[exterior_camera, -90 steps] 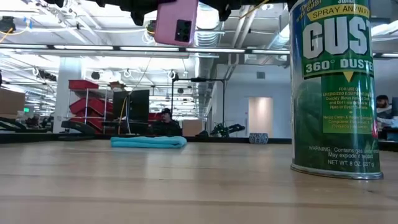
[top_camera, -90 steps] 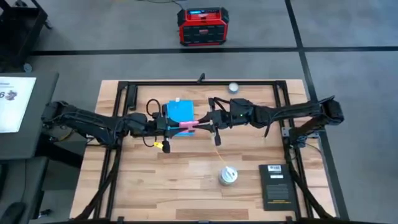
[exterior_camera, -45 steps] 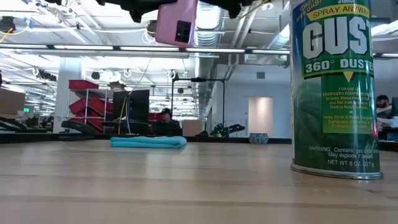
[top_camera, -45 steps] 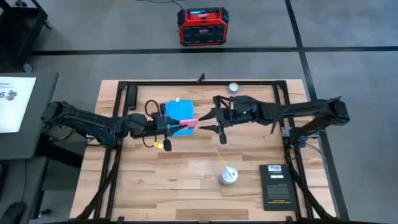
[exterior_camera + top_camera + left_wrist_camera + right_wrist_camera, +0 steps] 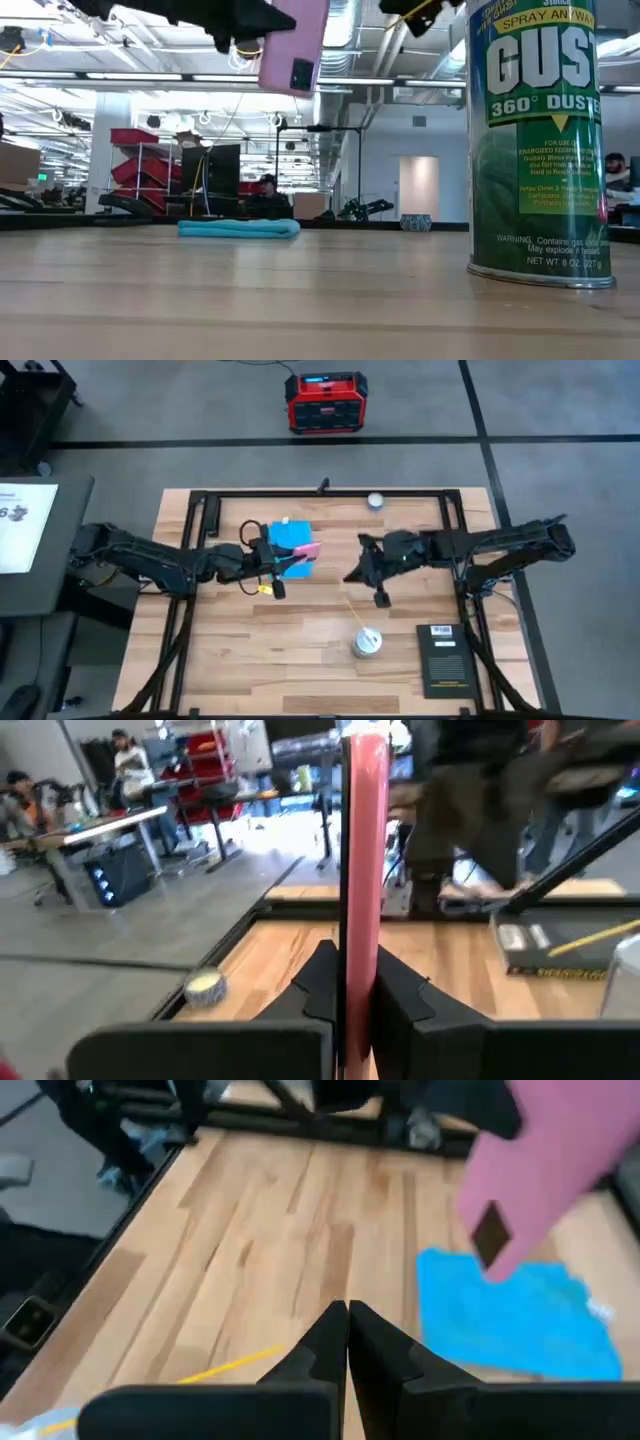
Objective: Apply microfiber cloth
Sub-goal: Spray the device using the spray bottle
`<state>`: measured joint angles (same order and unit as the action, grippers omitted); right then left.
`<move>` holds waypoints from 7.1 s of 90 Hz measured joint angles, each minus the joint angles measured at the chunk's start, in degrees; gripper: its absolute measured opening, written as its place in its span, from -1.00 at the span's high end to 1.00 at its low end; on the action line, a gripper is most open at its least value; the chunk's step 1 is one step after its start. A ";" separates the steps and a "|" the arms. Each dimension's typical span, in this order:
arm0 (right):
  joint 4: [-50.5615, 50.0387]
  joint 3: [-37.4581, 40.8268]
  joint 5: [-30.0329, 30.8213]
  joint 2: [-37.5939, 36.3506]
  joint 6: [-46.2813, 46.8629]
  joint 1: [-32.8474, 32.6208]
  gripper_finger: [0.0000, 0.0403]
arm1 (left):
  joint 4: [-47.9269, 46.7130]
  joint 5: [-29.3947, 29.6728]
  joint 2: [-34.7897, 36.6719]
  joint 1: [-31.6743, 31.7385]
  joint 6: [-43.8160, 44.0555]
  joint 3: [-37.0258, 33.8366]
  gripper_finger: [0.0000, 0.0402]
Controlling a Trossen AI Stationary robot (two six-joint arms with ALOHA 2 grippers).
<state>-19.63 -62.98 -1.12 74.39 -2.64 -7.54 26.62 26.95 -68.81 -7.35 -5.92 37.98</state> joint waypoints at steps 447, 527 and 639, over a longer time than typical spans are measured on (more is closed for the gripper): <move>-22.21 -12.41 2.41 8.28 20.42 -15.74 1.00 | 7.97 37.76 -13.84 -22.27 16.22 -1.62 0.98; -17.31 -12.51 2.61 6.66 18.37 -16.71 1.00 | -8.58 51.81 -16.25 -30.68 22.17 6.10 0.98; -16.39 -12.70 3.68 12.68 17.25 -13.24 1.00 | -9.34 45.32 -18.56 -29.79 24.02 6.49 0.98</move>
<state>-36.02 -75.68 2.55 87.07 14.61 -20.78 17.27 72.27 -87.37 -37.15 18.09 44.47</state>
